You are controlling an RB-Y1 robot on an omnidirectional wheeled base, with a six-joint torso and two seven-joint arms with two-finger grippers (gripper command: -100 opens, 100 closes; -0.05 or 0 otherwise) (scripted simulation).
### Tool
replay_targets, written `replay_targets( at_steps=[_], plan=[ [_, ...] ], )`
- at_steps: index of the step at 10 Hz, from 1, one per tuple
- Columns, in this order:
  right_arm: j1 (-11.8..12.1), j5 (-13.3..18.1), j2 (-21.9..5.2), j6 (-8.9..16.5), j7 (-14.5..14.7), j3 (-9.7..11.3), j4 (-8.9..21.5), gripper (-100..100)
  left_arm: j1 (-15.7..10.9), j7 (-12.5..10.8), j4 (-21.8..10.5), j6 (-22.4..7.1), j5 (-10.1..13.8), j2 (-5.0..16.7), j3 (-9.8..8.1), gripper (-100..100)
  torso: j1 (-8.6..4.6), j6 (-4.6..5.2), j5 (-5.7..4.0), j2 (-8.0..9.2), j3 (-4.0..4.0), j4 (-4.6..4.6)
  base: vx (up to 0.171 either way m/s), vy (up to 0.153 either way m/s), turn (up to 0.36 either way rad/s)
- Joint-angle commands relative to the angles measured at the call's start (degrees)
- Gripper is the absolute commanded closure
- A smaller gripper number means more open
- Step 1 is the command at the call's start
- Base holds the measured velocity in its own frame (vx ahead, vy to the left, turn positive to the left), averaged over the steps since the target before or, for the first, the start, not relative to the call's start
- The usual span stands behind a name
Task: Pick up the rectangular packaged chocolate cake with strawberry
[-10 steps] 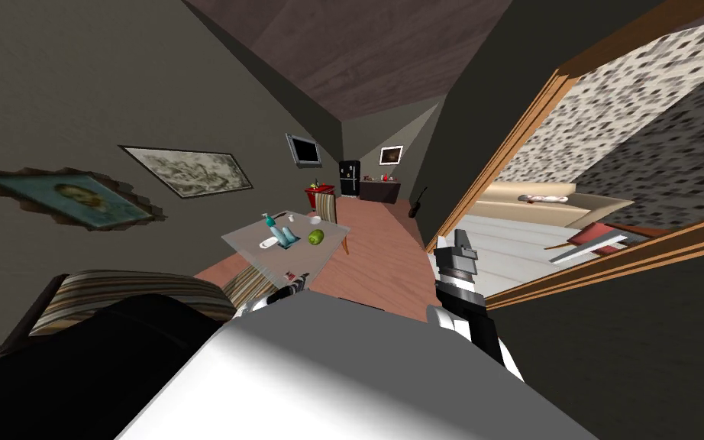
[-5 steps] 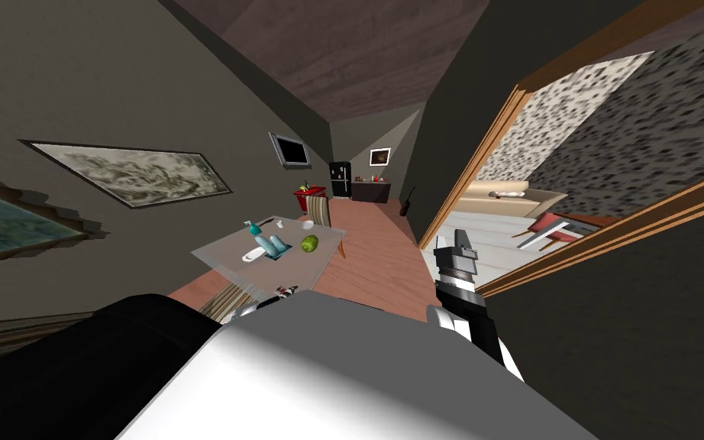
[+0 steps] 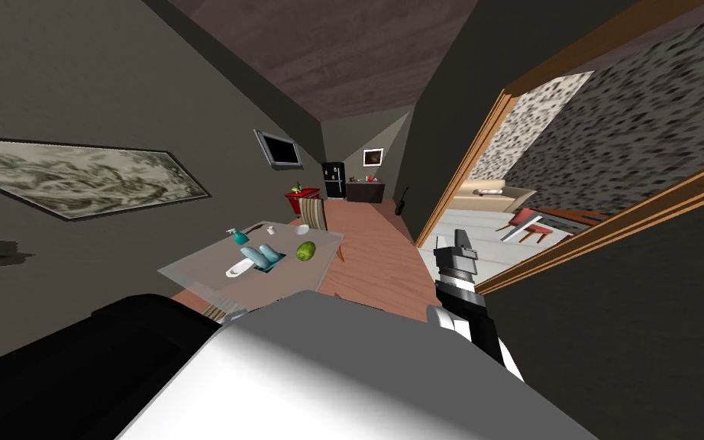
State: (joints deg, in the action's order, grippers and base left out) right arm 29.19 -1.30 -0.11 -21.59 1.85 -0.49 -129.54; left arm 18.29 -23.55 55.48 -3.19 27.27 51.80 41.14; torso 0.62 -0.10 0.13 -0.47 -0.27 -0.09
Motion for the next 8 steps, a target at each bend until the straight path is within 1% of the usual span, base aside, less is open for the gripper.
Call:
replay_targets(
  at_steps=[1, 2, 3, 4, 5, 6, 8],
  plan=[
    [0.0, 0.0, 0.0, 0.0, 0.0, 0.0, 0.0, 0, -0.2, 0.5, -2.0, 0.1, 1.5, 0.4, 2.4, -100, 0.0, 0.0, 0.0, 0.0, 0.0, 0.0, 0.063, 0.129, -0.073],
    [0.0, 0.0, 0.0, 0.0, 0.0, 0.0, 0.0, 0, -0.2, 1.0, -3.1, -0.1, 2.4, 0.5, 3.97, -100, -0.08, 0.01, -0.02, 0.08, 0.05, 0.02, 0.049, 0.129, -0.129],
    [0.0, 0.0, 0.0, 0.0, 0.0, 0.0, 0.0, 0, -0.2, 1.0, -3.1, -0.1, 2.4, 0.5, 3.97, -100, -0.11, 0.0, -0.03, 0.17, 0.1, 0.04, 0.036, 0.081, -0.047],
    [0.0, 0.0, 0.0, 0.0, 0.0, 0.0, 0.0, 0, 0.1, 1.1, -2.6, -0.4, 2.0, 0.5, 3.21, -100, -0.28, 0.0, -0.04, 0.2, 0.12, 0.05, 0.016, 0.025, -0.004],
    [0.0, 0.0, 0.0, 0.0, 0.0, 0.0, 0.0, 0, 0.0, 1.1, -2.9, -0.3, 2.1, 0.4, 3.44, 0, -0.49, -0.01, -0.09, 0.27, 0.16, 0.06, 0.003, 0.007, -0.001],
    [0.0, 0.0, 0.0, 0.0, 0.0, 0.0, 0.0, 0, -1.0, 1.5, -4.3, -1.2, 1.6, -1.6, 2.41, -100, -0.58, -0.01, -0.12, 0.32, 0.19, 0.07, -0.038, 0.029, -0.095],
    [0.0, 0.0, 0.0, 0.0, 0.0, 0.0, 0.0, 0, -2.3, 2.0, -6.3, -2.4, 1.0, -4.3, 1.07, -100, -0.39, 0.01, -0.08, 0.6, 0.35, 0.13, -0.081, 0.077, -0.122]
  ],
)
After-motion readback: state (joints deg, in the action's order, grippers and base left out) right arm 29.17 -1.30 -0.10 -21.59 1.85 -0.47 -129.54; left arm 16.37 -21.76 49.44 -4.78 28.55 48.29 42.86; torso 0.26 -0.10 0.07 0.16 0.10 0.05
